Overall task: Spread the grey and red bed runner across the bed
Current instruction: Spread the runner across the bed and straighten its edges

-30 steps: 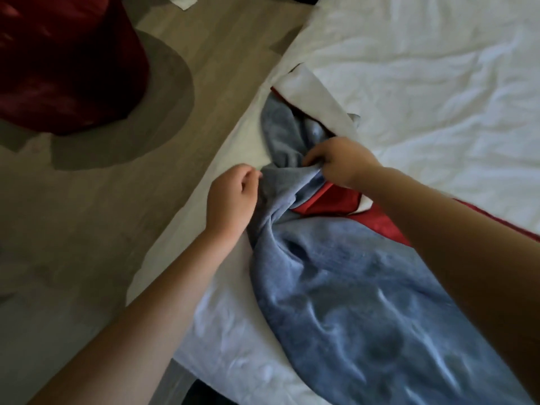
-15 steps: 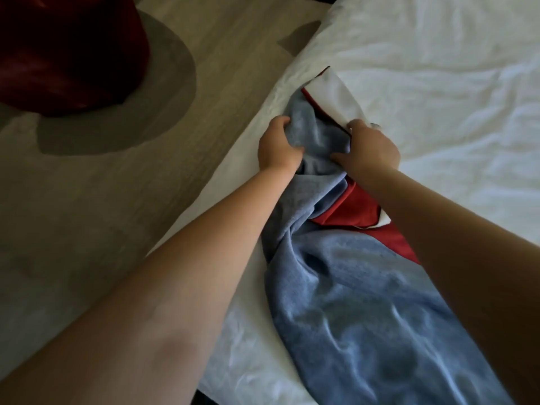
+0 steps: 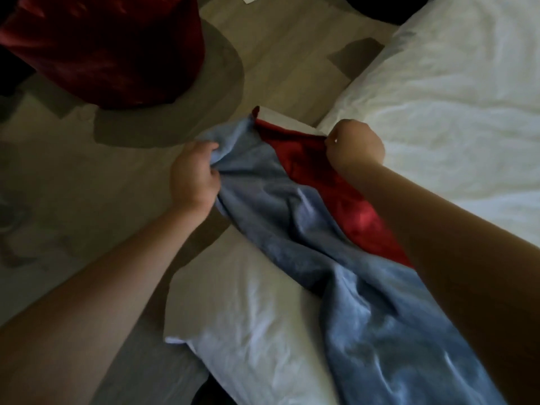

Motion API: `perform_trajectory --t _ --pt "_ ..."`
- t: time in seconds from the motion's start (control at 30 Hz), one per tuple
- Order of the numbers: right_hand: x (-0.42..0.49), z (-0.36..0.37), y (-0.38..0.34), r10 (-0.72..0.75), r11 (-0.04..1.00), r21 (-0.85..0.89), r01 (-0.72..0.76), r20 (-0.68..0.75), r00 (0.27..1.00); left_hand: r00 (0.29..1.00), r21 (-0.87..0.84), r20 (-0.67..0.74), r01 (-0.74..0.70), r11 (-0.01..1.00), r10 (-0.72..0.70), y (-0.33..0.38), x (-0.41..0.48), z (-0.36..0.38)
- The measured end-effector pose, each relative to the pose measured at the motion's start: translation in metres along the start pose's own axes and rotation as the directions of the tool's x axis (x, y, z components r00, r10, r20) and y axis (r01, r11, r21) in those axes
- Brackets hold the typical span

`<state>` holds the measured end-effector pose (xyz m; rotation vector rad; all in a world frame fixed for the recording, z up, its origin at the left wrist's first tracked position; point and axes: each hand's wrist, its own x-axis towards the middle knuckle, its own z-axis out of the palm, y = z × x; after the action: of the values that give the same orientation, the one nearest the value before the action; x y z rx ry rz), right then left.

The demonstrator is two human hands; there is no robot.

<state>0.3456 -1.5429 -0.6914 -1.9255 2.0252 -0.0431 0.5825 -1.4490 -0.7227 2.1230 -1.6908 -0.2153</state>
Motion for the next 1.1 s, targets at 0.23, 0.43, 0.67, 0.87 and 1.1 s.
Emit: perform_trajectory --t 0.23,0.43,0.67,0.87,1.1 --pt "-0.008 0.026 -0.024 -0.170 0.983 -0.043 0.179 0.169 0.971 0.964 -0.199 0.081 0.265 0.944 -0.253 -0.013 -0.034 0.013" --pt "-0.018 0.031 -0.028 -0.212 0.931 -0.237 0.276 0.265 0.941 0.795 -0.373 0.366 0.601 0.706 -0.483 0.019 -0.106 0.026" --pt "-0.017 0.036 -0.030 -0.187 0.893 -0.327 0.309 0.355 0.916 0.850 -0.488 0.297 0.527 0.696 -0.436 0.050 -0.098 0.025" --pt "-0.020 0.037 -0.040 -0.314 0.882 -0.302 0.363 0.201 0.928 0.936 -0.481 0.180 0.351 0.803 -0.301 0.037 -0.090 0.004" --pt "-0.015 0.050 -0.064 -0.332 0.930 -0.146 0.338 0.064 0.941 0.961 -0.322 0.086 0.278 0.905 -0.265 -0.012 -0.107 -0.016"
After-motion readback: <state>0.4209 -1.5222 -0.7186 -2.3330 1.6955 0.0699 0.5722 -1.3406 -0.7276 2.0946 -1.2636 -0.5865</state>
